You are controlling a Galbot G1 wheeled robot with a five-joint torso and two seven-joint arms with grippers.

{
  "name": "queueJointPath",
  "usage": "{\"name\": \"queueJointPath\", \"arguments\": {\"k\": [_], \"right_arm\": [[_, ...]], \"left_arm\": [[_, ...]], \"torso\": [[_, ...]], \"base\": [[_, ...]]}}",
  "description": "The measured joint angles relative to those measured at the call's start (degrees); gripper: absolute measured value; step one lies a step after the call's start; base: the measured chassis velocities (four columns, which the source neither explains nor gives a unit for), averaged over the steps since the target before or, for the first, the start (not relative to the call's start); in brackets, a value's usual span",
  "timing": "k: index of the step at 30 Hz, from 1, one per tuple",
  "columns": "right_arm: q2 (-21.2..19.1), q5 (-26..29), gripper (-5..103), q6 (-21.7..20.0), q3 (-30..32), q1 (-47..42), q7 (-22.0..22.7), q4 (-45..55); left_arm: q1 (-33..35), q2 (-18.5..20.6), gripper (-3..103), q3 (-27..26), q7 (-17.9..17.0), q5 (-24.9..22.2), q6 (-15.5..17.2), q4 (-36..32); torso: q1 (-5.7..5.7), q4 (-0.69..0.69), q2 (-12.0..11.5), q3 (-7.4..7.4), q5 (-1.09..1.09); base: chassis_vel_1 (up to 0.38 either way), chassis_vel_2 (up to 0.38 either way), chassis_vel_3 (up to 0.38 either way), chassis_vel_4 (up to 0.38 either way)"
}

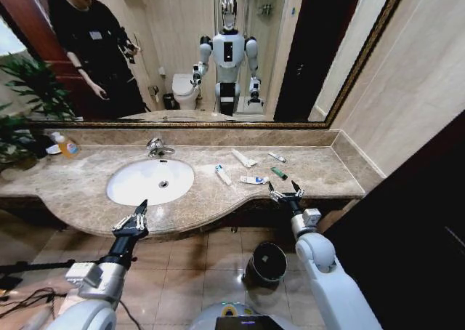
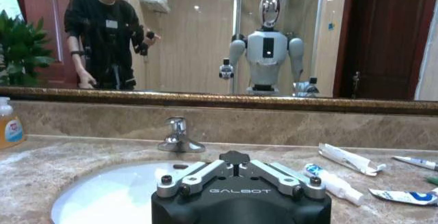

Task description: Pick up the trash from the sink and place it in the trash bin.

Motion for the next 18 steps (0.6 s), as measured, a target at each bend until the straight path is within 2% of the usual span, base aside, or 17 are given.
{"name": "queueJointPath", "arguments": {"k": [9,18], "right_arm": [[-0.19,0.36,100,-1.67,0.1,0.07,-0.94,0.9],[-0.49,4.54,100,-2.16,0.73,2.02,-0.17,0.03]], "left_arm": [[0.0,0.0,0,0.0,0.0,0.0,0.0,0.0],[0.0,0.0,0,0.0,0.0,0.0,0.0,0.0]], "torso": [[0.0,0.0,0.0,0.0,0.0],[0.0,0.0,0.0,0.0,0.0]], "base": [[0.0,0.0,0.0,0.0],[0.0,0.0,0.0,0.0]]}}
